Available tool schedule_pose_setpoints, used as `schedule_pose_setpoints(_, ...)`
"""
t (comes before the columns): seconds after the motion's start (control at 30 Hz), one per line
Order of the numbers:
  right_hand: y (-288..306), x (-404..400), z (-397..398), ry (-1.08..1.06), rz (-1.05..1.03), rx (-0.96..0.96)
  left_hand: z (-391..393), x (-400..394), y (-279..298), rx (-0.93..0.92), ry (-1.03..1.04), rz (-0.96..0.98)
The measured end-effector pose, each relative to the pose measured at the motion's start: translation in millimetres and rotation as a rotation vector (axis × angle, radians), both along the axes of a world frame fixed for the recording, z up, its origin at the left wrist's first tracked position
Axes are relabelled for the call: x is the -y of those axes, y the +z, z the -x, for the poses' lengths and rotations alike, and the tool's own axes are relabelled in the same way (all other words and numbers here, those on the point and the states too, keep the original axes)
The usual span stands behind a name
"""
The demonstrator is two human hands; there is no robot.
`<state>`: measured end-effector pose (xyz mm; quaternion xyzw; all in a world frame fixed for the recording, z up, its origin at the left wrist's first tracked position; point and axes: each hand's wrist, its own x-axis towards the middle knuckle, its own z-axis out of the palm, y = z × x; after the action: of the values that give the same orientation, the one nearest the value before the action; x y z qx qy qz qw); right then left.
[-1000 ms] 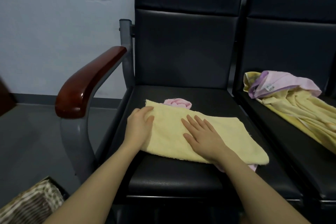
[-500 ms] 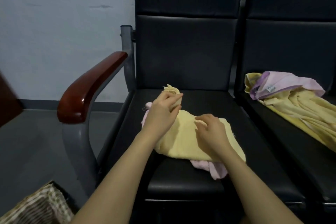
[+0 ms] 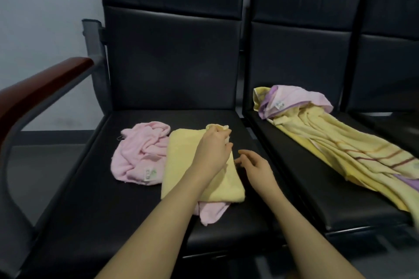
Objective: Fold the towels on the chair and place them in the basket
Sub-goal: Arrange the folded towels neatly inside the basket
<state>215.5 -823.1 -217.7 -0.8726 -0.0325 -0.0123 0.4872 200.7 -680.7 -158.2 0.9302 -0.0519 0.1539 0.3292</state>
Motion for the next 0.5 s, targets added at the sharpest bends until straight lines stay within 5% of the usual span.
schedule_pose_setpoints(0.13,-1,-2,-7,-0.015,-0.075,-0.017,-3,-3,-1,-0.138,-0.034,-0.087)
schedule_pose_setpoints(0.5,8,-30,-20,-0.06,-0.026,-0.022,18,-72,-28,-0.134,0.271,-0.422)
